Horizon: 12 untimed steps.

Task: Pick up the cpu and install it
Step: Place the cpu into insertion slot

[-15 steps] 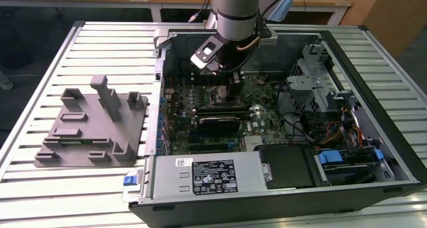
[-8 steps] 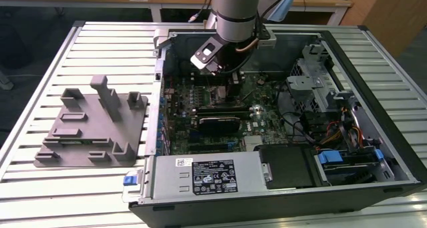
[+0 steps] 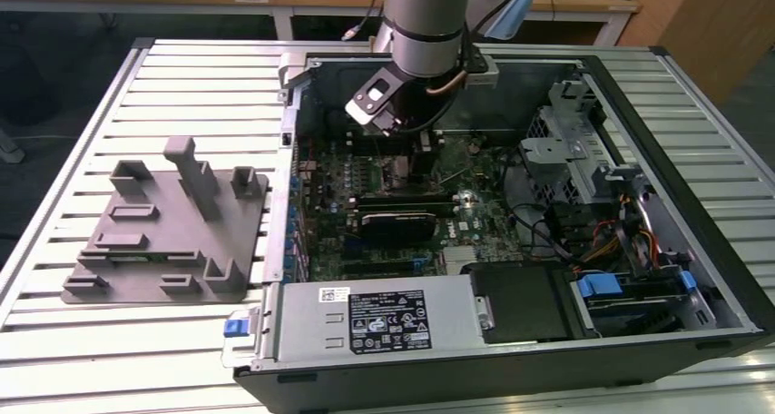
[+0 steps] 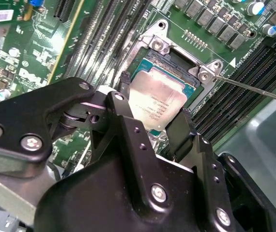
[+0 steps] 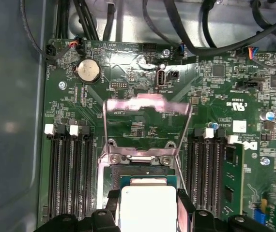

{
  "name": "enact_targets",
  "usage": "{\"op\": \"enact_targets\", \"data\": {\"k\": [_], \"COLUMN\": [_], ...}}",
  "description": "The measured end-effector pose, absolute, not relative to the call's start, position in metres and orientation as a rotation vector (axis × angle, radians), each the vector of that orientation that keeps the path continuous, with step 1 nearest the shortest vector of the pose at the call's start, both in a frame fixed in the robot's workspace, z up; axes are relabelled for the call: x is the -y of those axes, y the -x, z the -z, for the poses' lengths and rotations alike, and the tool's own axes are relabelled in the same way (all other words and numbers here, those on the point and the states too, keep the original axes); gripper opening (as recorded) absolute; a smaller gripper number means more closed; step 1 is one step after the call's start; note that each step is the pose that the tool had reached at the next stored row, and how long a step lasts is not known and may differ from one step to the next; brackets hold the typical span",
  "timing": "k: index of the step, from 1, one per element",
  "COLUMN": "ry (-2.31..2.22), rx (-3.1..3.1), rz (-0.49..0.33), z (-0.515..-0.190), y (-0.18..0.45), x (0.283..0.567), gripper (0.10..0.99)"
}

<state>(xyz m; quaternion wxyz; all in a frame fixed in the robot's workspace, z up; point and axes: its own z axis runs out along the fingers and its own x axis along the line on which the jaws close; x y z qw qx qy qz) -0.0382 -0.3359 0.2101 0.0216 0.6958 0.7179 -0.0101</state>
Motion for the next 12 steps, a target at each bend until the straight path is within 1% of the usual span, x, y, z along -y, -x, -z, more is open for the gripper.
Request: {"op": "enact_targets", "data": {"k": [12], "ry": [-2.173], "rx": [-2.211], "rz": [0.037], "z": [-0.197], "y": [0.038], "x": [0.334], "gripper": [0.545]}}
